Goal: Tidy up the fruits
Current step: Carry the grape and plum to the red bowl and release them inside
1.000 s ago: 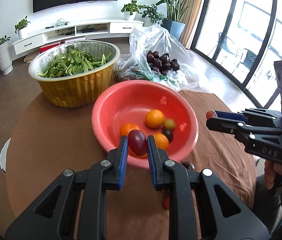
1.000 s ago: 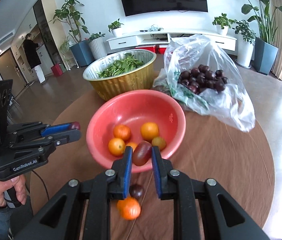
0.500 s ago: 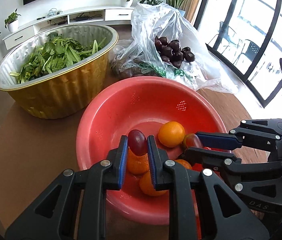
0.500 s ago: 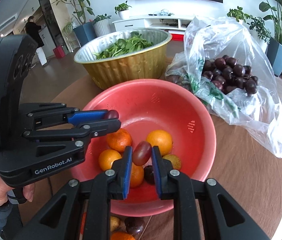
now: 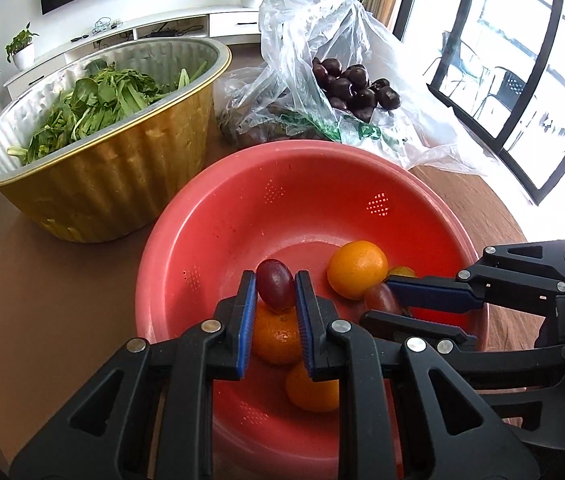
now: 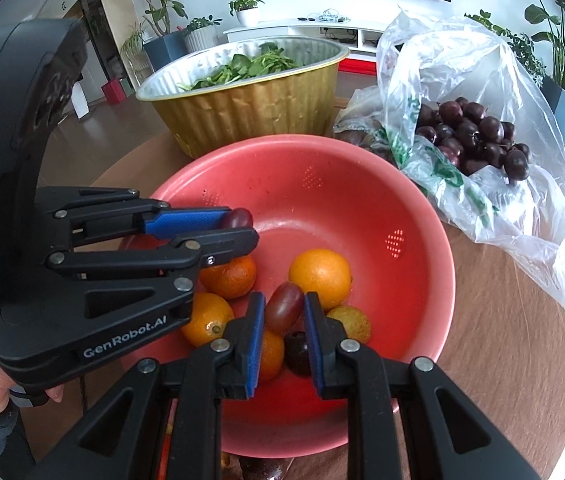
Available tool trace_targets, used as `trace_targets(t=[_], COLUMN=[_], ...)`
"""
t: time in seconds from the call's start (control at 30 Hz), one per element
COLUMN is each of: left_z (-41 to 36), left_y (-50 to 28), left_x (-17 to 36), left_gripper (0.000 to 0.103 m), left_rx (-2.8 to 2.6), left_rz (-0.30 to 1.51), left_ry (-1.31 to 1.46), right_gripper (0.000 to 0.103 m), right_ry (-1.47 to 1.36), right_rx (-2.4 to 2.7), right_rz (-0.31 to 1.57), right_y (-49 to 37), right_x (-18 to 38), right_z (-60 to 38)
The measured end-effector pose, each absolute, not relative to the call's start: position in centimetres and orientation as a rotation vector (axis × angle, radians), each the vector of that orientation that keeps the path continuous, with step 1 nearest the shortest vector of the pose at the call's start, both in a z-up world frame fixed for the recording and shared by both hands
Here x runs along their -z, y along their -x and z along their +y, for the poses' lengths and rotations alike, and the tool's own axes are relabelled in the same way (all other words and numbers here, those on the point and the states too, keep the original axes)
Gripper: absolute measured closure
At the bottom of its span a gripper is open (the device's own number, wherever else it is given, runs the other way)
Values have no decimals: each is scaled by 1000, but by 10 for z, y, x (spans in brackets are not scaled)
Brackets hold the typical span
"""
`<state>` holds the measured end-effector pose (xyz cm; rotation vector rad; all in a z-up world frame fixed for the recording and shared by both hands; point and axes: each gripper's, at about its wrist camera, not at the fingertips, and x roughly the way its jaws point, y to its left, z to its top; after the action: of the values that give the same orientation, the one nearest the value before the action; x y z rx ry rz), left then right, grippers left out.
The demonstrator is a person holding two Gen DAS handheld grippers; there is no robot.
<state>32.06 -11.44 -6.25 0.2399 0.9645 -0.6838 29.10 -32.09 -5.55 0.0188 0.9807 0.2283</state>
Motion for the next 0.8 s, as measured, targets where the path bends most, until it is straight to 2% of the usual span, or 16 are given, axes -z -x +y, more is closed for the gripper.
trace_targets(t=[0.3, 0.5, 0.57, 0.63, 0.8], left_z=[-109, -111, -112, -113, -110], left_y=[-322, -322, -319, -316, -313], left_x=[64, 64, 62, 58, 48], left_gripper=[84, 82, 73, 50, 28], left_rx=[652, 646, 656, 639, 635], left_rz=[968, 973, 968, 943, 923], left_ry=[-236, -241, -241, -253, -231], right_gripper=[80, 72, 68, 66, 63], right_ry=[-6, -12, -16, -12, -15], right_rx=[-220, -207, -207, -201, -187], right_rz=[981, 984, 981, 975, 967], right_y=[-293, -293, -290, -287, -281], right_x=[57, 56, 54, 51, 46], right_z=[-320, -323, -325, -327, -333])
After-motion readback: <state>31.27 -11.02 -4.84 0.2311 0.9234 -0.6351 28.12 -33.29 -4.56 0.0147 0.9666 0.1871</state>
